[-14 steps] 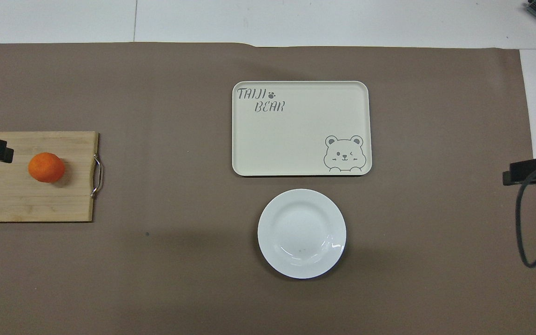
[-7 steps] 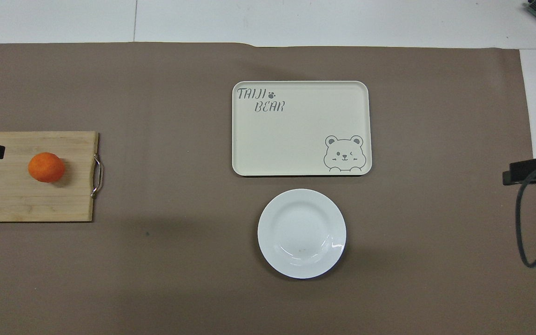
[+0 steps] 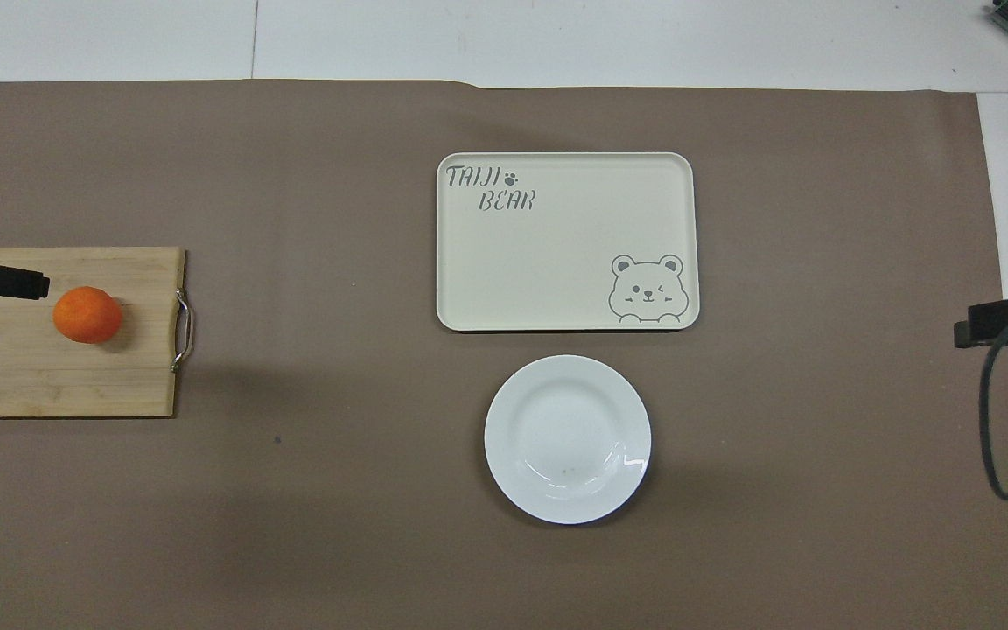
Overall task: Place orange and plate with both arms
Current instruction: 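Reach the left gripper to the orange and grasp it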
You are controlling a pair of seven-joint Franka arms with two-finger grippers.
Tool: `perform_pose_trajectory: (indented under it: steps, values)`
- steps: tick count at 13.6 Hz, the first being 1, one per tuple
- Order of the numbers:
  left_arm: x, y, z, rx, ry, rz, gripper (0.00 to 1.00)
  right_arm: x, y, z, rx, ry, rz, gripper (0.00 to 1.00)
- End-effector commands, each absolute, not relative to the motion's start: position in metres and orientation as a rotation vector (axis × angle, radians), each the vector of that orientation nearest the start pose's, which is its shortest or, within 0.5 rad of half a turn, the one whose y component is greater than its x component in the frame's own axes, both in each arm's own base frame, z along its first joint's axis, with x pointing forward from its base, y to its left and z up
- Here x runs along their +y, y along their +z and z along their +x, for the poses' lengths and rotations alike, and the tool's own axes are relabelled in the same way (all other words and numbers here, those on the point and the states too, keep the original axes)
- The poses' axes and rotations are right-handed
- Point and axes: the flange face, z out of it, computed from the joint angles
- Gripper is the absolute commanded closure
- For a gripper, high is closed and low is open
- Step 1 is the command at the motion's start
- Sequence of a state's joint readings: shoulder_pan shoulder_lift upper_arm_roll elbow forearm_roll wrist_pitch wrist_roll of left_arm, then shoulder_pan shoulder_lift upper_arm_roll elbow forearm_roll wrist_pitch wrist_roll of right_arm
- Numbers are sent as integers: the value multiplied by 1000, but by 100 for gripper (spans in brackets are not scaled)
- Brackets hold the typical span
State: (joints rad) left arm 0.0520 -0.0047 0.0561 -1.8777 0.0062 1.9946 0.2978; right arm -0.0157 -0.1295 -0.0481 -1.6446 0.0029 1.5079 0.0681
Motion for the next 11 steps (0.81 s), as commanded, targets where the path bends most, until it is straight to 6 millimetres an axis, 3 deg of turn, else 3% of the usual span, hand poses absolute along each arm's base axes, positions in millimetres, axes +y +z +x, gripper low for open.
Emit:
perform_pose_trajectory:
  steps: [1,3,7,11]
  values:
    - [66,487,568,309,-220,-3090,0,-41,662,502,207,-26,-3132,0]
    - [75,459,575,288,-185,-3097,0,-41,661,502,202,-19,-3132,0]
    - [90,382,576,258,-219,-3086,0,-40,661,500,197,0,-3133,0]
    - [91,346,577,257,-206,-3085,0,-39,661,500,192,-2,-3132,0]
